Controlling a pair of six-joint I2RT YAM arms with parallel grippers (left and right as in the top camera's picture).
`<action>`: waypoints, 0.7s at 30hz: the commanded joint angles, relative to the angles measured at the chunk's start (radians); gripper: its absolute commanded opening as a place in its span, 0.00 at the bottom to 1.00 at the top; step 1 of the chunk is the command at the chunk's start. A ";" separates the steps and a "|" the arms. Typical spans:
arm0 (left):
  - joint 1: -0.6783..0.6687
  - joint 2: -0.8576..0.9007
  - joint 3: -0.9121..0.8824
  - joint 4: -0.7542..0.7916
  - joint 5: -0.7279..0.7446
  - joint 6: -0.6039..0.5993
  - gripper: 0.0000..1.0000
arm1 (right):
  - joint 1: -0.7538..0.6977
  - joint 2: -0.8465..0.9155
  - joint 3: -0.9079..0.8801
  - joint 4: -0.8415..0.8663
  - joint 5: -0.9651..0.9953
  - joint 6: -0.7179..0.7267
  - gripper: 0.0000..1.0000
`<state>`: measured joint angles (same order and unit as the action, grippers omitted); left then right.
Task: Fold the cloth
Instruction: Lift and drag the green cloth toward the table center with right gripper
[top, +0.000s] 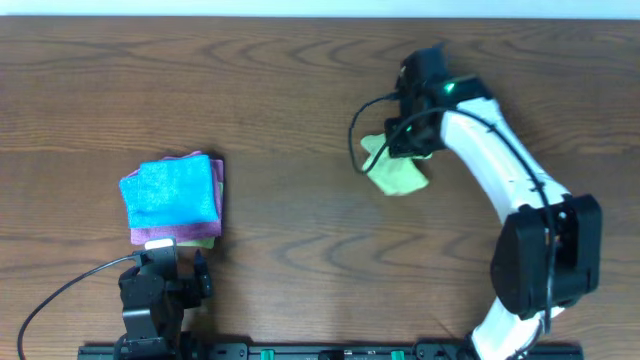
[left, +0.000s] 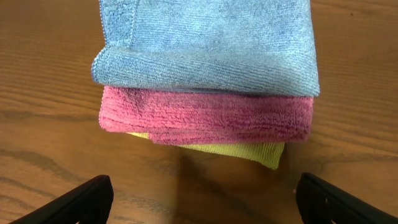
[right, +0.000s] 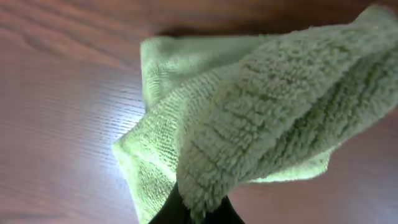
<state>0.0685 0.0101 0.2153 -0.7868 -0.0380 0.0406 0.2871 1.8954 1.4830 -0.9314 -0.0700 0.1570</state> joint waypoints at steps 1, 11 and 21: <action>0.003 -0.006 -0.034 -0.035 -0.014 -0.011 0.95 | 0.035 -0.006 -0.060 0.082 0.009 0.021 0.01; 0.003 -0.006 -0.034 -0.035 -0.014 -0.011 0.95 | 0.108 0.122 -0.082 0.444 -0.077 0.023 0.01; 0.003 -0.006 -0.034 -0.035 -0.014 -0.011 0.95 | 0.186 0.177 -0.052 0.718 -0.077 0.034 0.99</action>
<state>0.0685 0.0101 0.2150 -0.7868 -0.0380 0.0402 0.4557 2.0785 1.4040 -0.2184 -0.1394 0.1852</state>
